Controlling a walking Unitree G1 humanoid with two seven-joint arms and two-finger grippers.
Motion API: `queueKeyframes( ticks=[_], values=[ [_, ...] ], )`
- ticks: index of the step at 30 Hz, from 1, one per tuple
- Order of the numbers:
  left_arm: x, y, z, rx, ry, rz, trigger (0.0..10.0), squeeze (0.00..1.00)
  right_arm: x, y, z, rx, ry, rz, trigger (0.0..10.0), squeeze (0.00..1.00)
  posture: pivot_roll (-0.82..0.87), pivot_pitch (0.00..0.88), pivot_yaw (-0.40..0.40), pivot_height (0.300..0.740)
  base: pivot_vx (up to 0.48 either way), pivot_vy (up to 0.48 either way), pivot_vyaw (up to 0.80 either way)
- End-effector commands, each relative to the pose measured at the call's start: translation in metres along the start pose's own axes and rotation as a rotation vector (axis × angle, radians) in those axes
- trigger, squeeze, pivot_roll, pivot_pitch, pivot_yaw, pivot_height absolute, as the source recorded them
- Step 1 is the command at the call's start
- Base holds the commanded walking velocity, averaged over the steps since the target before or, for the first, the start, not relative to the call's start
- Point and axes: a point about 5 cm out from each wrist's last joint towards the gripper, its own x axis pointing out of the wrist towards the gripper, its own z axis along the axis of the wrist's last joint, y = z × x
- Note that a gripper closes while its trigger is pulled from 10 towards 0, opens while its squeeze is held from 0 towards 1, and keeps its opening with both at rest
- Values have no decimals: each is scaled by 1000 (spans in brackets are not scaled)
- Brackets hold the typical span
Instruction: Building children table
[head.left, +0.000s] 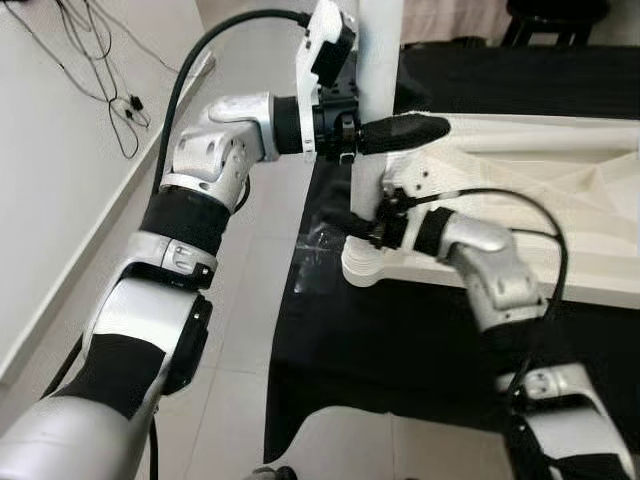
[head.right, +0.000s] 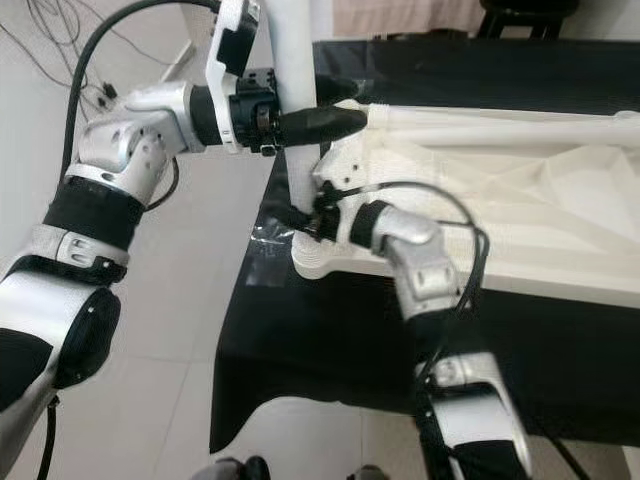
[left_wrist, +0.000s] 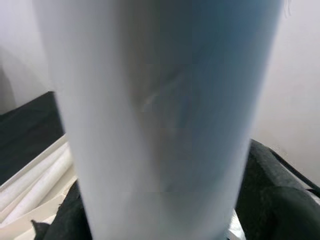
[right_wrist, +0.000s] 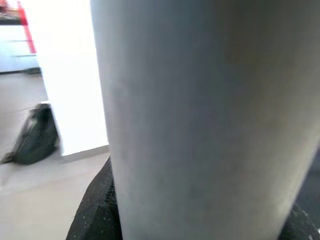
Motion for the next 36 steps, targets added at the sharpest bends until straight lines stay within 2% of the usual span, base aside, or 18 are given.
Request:
queueKeyframes(
  ticks=[1, 2, 6, 9, 13, 14, 15, 16, 17, 20, 21, 25, 27, 29, 30, 31, 32, 36],
  values=[
    [-7, -3, 9, 33, -18, -26, 10000, 0, -5, 14, -49, 101, 249, -121, 0, 0, -113, 194, 70, 740, 0, 0, 0],
    [-16, -3, 11, 28, -27, -2, 10000, 0, -9, 32, -63, 160, 294, -268, 0, 0, -105, 202, 67, 740, 0, 0, 0],
    [-37, -5, 16, 40, -36, 52, 10000, 0, -9, 58, -69, 248, 295, -448, 0, 0, -105, 201, 74, 740, 0, 0, 0],
    [-69, -2, 16, 69, -7, 173, 10000, 0, 10, 43, -58, 218, 229, -474, 0, 0, -87, 197, 63, 740, 0, 0, 0],
    [-88, -3, 14, 80, 12, 252, 10000, 0, 15, 33, -47, 200, 217, -496, 0, 0, -76, 195, 56, 740, 0, 0, 0],
    [-93, -4, 13, 77, 12, 274, 10000, 0, 16, 32, -45, 191, 225, -496, 2745, 0, -76, 195, 56, 740, 0, 0, 0],
    [-93, -4, 13, 77, 12, 274, 10000, 0, 16, 32, -45, 191, 225, -496, 2745, 0, -76, 195, 56, 740, 0, 0, 0],
    [-97, -6, 12, 74, 13, 292, 10000, 0, 15, 32, -43, 185, 242, -504, 4902, 0, -73, 196, 53, 740, 0, 0, 0],
    [-102, -8, 10, 67, 15, 309, 10000, 0, 15, 30, -41, 189, 238, -508, 10000, 0, -72, 196, 52, 740, 0, 0, 0],
    [-111, -18, 5, 33, 20, 313, 10000, 0, 13, 29, -35, 177, 220, -504, 10000, 0, -71, 199, 47, 740, 0, 0, 0],
    [-115, -29, 2, 6, 25, 281, 10000, 0, 11, 25, -30, 173, 191, -501, 10000, 1000, -70, 198, 43, 740, 0, 0, 0],
    [-123, -56, 0, -40, 31, 203, 10000, 0, 10, 12, -20, 185, 121, -483, 10000, 1000, -64, 199, 37, 740, 0, 0, 0],
    [-127, -69, -4, -51, 42, 197, 10000, 0, 12, 2, -9, 180, 39, -357, 10000, 1000, -50, 197, 29, 740, 0, 0, 0],
    [-127, -69, -4, -51, 42, 197, 10000, 0, 12, 2, -9, 180, 39, -357, 10000, 1000, -50, 197, 29, 740, 0, 0, 0],
    [-130, -78, -14, -72, 47, 240, 10000, 0, 14, -3, -1, 146, -2, -202, 10000, 31, -43, 195, 23, 740, 0, 0, 0],
    [-130, -78, -14, -72, 47, 240, 10000, 0, 14, -3, -1, 146, -2, -202, 10000, 31, -43, 195, 23, 740, 0, 0, 0],
    [-134, -86, -34, -94, 74, 318, 10000, 0, 16, -6, 4, 88, -17, -37, 10000, 0, -41, 194, 20, 740, 0, 0, 0],
    [-136, -98, -65, -127, 123, 444, 10000, 0, 19, -5, 8, 41, -9, 160, 10000, 0, -29, 190, 12, 740, 0, 0, 0]
  ],
)
